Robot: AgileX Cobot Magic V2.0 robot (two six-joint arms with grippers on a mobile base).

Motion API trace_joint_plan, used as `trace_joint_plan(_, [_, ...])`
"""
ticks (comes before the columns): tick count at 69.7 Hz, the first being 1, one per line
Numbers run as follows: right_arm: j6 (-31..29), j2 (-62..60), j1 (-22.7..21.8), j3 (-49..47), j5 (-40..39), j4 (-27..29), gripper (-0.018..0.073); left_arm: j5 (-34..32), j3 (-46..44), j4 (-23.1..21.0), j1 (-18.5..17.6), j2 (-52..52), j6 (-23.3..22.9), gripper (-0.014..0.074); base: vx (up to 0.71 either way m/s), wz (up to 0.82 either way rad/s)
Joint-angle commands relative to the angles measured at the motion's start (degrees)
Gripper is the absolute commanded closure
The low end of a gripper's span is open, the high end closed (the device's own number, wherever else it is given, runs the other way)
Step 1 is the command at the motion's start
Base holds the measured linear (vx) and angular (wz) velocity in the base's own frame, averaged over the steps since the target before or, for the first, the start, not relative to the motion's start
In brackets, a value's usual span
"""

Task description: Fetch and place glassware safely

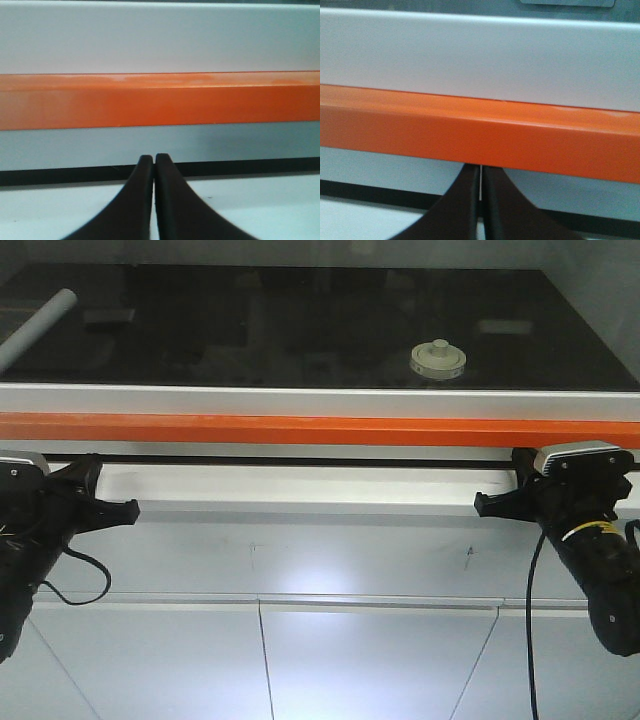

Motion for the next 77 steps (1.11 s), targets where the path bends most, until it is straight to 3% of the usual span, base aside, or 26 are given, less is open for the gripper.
trace_joint_plan(1, [-0.09, -2.05, -0.07, -1.73, -4.76, 0.0, 0.0563, -5.02, -1.2, -0.53, -0.28, -1.89, -0.29, 0.0603, 0.0, 0.0])
trace_joint_plan(18, [-0.09, -2.05, -0.07, -1.73, -5.12, 0.0, 0.0563, -5.58, -1.54, -0.58, -0.28, -1.89, -0.19, 0.0603, 0.0, 0.0])
trace_joint_plan(50, [-0.09, -2.05, -0.07, -1.73, -5.1, 0.0, 0.0563, 5.32, -6.45, -0.46, -0.28, -1.89, -0.3, 0.0603, 0.0, 0.0])
trace_joint_plan(67, [-0.14, -2.05, -0.07, -1.73, -5.22, 0.0, 0.0563, -2.42, -6.52, -0.57, -0.28, 0.1, -0.16, 0.0603, 0.0, 0.0])
trace_joint_plan(77, [-0.14, -2.05, -0.07, -1.73, -5.39, 0.0, 0.0563, -2.5, -7.56, -0.64, -0.28, 1.52, -0.12, 0.0603, 0.0, 0.0])
